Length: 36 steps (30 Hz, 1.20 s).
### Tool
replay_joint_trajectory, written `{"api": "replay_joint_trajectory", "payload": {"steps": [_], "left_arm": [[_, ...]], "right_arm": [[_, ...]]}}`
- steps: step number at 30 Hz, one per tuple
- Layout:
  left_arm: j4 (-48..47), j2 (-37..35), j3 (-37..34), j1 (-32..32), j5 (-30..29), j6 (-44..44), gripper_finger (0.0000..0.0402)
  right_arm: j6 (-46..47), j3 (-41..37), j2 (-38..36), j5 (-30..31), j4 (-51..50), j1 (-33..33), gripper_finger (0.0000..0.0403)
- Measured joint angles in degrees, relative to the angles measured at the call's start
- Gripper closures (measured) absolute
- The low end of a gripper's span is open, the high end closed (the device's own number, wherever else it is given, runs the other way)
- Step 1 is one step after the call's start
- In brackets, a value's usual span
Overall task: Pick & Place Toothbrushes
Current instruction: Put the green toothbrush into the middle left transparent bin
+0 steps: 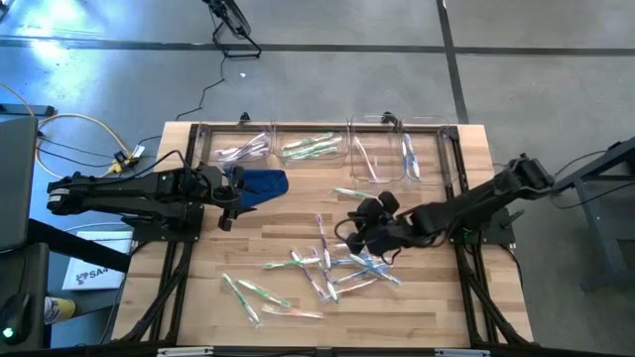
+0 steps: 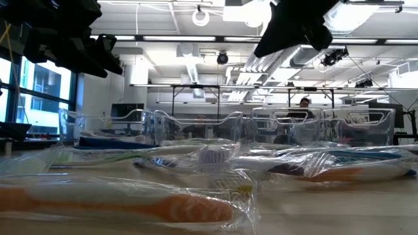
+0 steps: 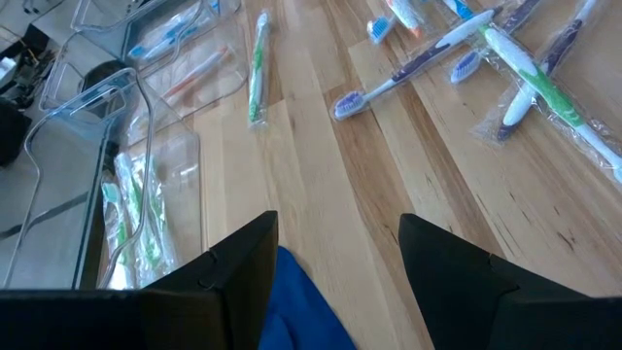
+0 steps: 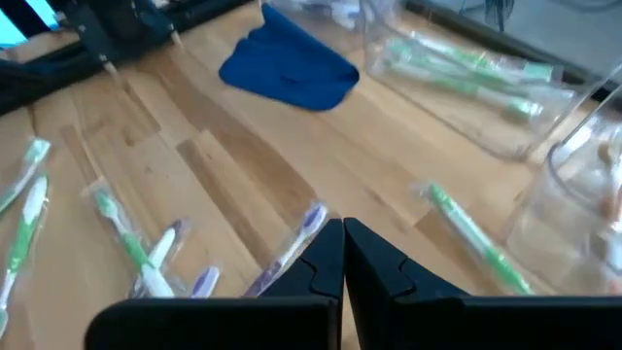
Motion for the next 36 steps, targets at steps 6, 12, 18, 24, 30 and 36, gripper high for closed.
{"api": "replay_joint_trajectory", "payload": {"steps": [6, 12, 18, 24, 30, 36], "left_arm": [[0.0, -0.02, 0.0, 0.01, 0.0, 0.0, 0.0192], [-0.03, 0.04, 0.0, 0.01, 4.36, -1.56, 0.0192], [2.99, 1.62, 0.0, -0.03, 16.9, -1.64, 0.0192], [7.99, 3.78, -0.02, -0.02, 18.25, -4.47, 0.0192], [9.88, 5.18, -0.02, -0.15, 18.25, -9.13, 0.0192], [6.99, 5.27, -0.02, -5.5, 17.26, -13.28, 0.0192]], "right_arm": [[2.49, 0.0, 2.45, 0.17, 1.56, 0.88, 0.04], [1.85, 0.0, 3.05, -0.14, 4.28, 0.86, 0.04], [1.01, 0.0, 3.06, -0.22, 4.75, 0.84, 0.04], [0.81, 0.0, 3.06, -0.24, 5.15, 0.84, 0.04], [0.79, 0.0, 3.06, -1.54, 5.27, 0.84, 0.04], [0.79, 0.0, 3.05, -1.64, 5.32, 0.86, 0.04]]}}
